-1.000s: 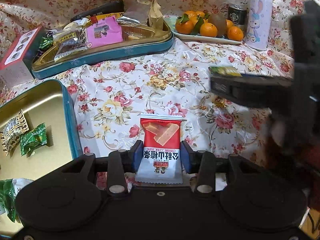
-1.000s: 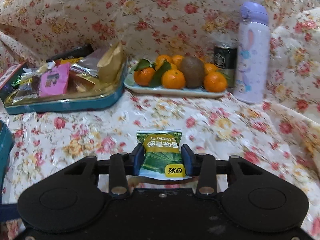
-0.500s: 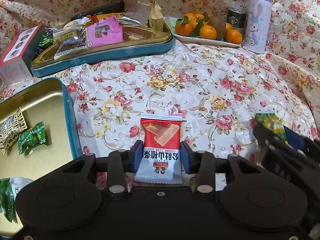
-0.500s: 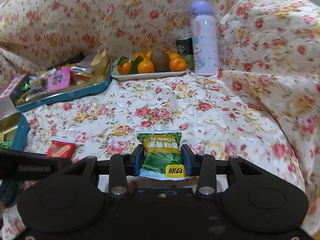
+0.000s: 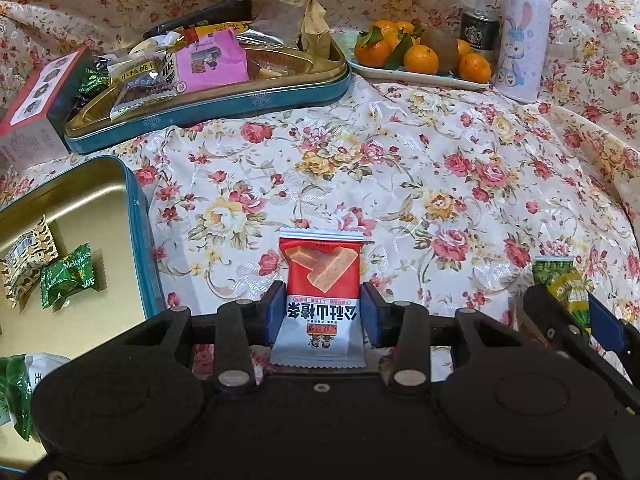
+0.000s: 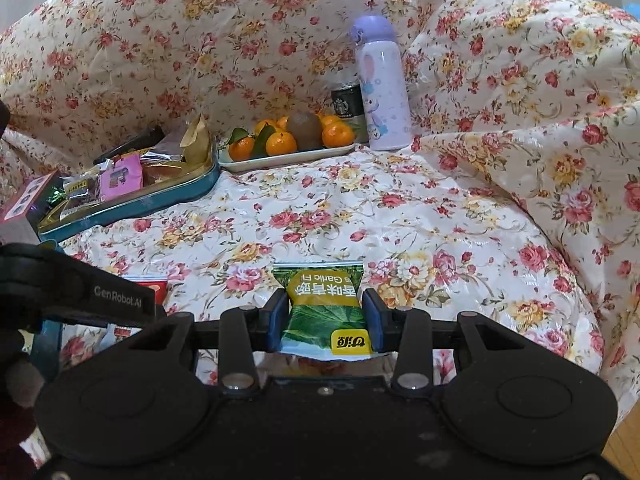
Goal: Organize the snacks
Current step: 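Carry the green and red-white packets over the gold tray with both tools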
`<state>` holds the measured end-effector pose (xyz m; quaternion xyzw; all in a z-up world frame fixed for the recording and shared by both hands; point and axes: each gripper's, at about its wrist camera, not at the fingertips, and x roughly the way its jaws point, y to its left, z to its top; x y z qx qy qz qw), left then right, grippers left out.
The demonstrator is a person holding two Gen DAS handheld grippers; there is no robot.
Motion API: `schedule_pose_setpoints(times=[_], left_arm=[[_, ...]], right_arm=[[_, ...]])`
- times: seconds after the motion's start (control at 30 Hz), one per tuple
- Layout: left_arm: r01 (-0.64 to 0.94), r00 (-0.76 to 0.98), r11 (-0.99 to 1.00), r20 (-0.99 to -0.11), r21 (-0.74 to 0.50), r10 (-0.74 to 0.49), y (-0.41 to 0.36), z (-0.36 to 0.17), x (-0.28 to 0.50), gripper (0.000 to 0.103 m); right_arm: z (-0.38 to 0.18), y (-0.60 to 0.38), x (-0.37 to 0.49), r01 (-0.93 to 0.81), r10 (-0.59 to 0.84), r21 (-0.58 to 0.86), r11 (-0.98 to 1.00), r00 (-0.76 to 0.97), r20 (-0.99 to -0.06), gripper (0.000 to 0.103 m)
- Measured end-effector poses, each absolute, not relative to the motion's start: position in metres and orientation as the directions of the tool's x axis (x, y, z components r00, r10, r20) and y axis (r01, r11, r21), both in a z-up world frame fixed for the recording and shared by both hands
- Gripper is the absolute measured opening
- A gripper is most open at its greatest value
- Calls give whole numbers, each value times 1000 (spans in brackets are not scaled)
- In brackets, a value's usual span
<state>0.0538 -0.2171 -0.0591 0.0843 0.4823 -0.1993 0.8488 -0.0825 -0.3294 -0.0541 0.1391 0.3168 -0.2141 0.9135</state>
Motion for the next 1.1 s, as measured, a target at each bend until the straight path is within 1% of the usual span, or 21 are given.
schedule_pose_setpoints(times=[0.2,0.47,0.73,0.97,1.1], left_arm=[[409,456,911,-855,-44,-246,-217,-58,53,42],[382,460,922,-853,-61,-247,-201,-46,49,42],[370,519,925,-808,-83,-280,-170,-3,31,42],[336,591,940,-764,-61,-260,-130,26,16,42],[285,641,958,-739,-21,-207,-99,34,13,42]], right_arm=[[-54,-329,-86,482,-298,133,866,711,-637,42],[-46,-326,-90,473,-291,150,868,730,-619,42],[-28,-315,-94,436,-255,178,882,760,-598,42],[-9,-290,-96,364,-198,185,913,792,-578,42],[-1,-268,-94,309,-157,179,934,805,-572,42]])
